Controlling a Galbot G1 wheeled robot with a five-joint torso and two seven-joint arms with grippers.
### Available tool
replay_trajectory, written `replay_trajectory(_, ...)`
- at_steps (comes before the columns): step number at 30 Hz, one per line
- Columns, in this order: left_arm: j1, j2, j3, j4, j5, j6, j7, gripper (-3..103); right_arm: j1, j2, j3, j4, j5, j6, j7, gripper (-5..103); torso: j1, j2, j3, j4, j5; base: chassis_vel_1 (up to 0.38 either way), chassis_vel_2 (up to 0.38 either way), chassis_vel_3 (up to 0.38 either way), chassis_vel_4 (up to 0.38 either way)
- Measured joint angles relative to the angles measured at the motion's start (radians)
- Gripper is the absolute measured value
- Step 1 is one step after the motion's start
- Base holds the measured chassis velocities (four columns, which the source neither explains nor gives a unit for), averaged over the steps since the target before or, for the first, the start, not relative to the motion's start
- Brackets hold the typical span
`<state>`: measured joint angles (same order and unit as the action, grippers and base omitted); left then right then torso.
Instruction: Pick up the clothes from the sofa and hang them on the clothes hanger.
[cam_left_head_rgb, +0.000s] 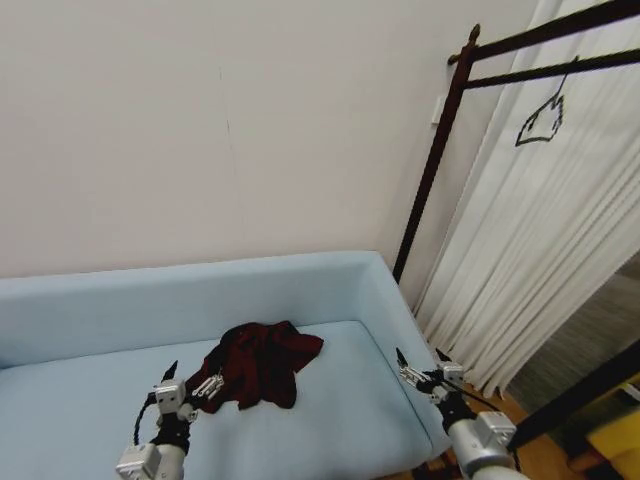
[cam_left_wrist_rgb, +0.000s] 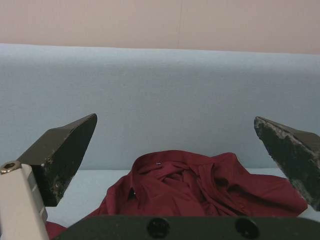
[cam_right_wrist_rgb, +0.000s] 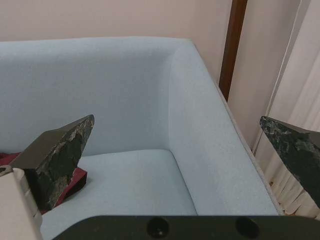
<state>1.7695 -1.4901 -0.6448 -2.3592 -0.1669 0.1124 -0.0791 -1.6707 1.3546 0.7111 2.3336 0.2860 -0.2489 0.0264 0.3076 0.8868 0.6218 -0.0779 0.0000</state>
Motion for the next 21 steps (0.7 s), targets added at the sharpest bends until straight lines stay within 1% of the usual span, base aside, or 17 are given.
replay_trajectory(9,-0.023,0.012,0.009,0.007,-0.001,0.016,-0.003,100,0.003,-0.005,-0.002,-0.005,-0.002,-0.003,0.002,100,0.0,0.0,0.0,0.0,0.0,0.0,0.0,0.0,0.0)
replay_trajectory(12,-0.035,0.032,0.012,0.027,-0.012,0.02,-0.01,100,0.005,-0.007,0.001,-0.004,-0.005,-0.003,0.002,100,0.0,0.0,0.0,0.0001,0.0,0.0,0.0,0.0,0.0)
replay_trajectory(13,-0.047,0.048,0.014,0.039,-0.028,0.033,-0.019,100,0.008,-0.007,0.001,-0.007,-0.006,-0.003,0.004,100,0.0,0.0,0.0,0.0002,0.0002,0.0,0.0,0.0,0.0)
replay_trajectory(14,-0.047,0.048,0.014,0.039,-0.028,0.033,-0.019,100,0.008,-0.007,0.001,-0.007,-0.006,-0.003,0.004,100,0.0,0.0,0.0,0.0002,0.0002,0.0,0.0,0.0,0.0)
replay_trajectory(15,-0.056,0.057,0.017,0.047,-0.039,0.041,-0.025,100,0.009,-0.007,0.0,-0.009,-0.007,-0.003,0.006,100,0.0,0.0,0.0,0.0003,0.0001,0.0,0.0,0.0,0.0)
replay_trajectory(17,-0.114,0.107,0.034,0.095,-0.09,0.081,-0.055,100,0.006,-0.014,-0.003,-0.015,-0.008,-0.003,0.016,100,0.0,0.0,0.0,0.0002,-0.0002,0.0,0.0,0.0,0.0)
replay_trajectory(19,-0.13,0.119,0.04,0.109,-0.101,0.09,-0.065,100,0.005,-0.017,-0.003,-0.016,-0.009,-0.003,0.017,100,0.0,0.0,0.0,-0.0001,0.0,0.0,0.0,0.0,0.0)
replay_trajectory(21,-0.201,0.17,0.07,0.173,-0.151,0.121,-0.104,100,0.001,-0.027,-0.004,-0.019,-0.009,-0.003,0.025,100,0.0,0.0,0.0,-0.0002,-0.0001,0.0,0.0,0.0,0.0)
